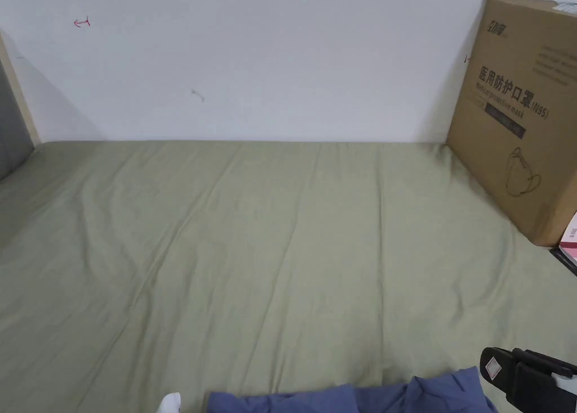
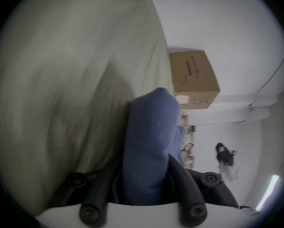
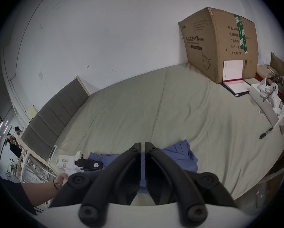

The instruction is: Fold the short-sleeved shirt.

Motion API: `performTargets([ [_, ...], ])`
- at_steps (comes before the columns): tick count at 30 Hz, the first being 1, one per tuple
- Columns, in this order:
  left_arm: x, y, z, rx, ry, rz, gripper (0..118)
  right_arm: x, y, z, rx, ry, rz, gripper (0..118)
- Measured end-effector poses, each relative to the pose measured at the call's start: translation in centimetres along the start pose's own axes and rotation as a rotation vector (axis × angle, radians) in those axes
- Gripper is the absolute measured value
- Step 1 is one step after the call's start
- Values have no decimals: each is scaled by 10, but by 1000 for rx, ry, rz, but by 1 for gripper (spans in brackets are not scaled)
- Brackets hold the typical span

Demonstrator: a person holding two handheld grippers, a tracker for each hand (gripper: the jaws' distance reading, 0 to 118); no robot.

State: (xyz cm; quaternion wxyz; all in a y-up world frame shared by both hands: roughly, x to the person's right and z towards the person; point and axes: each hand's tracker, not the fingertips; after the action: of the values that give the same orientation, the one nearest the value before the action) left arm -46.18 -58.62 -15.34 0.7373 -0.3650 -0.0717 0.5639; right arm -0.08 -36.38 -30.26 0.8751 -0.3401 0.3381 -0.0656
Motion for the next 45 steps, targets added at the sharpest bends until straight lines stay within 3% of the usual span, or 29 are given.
performTargets([
  [5, 70, -8, 29, 59, 194, -204, 11, 2, 0, 3, 8, 13, -5, 4],
  [7, 96, -8, 50, 67, 461, -364, 11, 3, 1, 4, 13, 21, -4, 4],
  [10, 133, -18, 72, 136, 994, -620, 11, 5, 1, 4, 19, 33, -3, 4],
  [12, 140, -19, 88, 194, 1107, -675, 11, 7, 1, 4, 21, 43, -7, 4],
  [14, 144, -18, 101, 204, 1051, -597, 11, 8, -1, 4, 20, 53, -12, 4],
  [17, 156, -19, 103, 224, 773, -409, 11, 11, -2, 5, 19, 63, -19, 4],
  [20, 174, -19, 75, 149, 594, -360, 11, 14, -3, 9, 25, 65, -34, 4],
  [27, 191, -32, -44, -47, 378, -315, 12, 25, -1, 18, 34, 51, -58, 4],
  [32, 173, -33, -111, -112, 379, -275, 15, 32, -1, 19, 33, 37, -66, 4],
  [34, 159, -32, -124, -125, 314, -217, 31, 34, -1, 19, 29, 36, -71, 4],
  [36, 147, -31, -129, -148, 116, -118, 83, 34, -2, 17, 26, 35, -74, 4],
  [38, 150, -33, -124, -157, -63, -67, 118, 35, -3, 16, 21, 39, -75, 4],
  [41, 166, -28, -103, -120, -68, -100, 118, 34, -3, 14, 17, 46, -72, 4],
  [44, 193, -31, -69, -18, 74, -320, 117, 35, -1, 14, 19, 49, -68, 4],
  [45, 201, -34, -60, 8, 135, -387, 111, 35, -1, 14, 21, 49, -68, 4],
])
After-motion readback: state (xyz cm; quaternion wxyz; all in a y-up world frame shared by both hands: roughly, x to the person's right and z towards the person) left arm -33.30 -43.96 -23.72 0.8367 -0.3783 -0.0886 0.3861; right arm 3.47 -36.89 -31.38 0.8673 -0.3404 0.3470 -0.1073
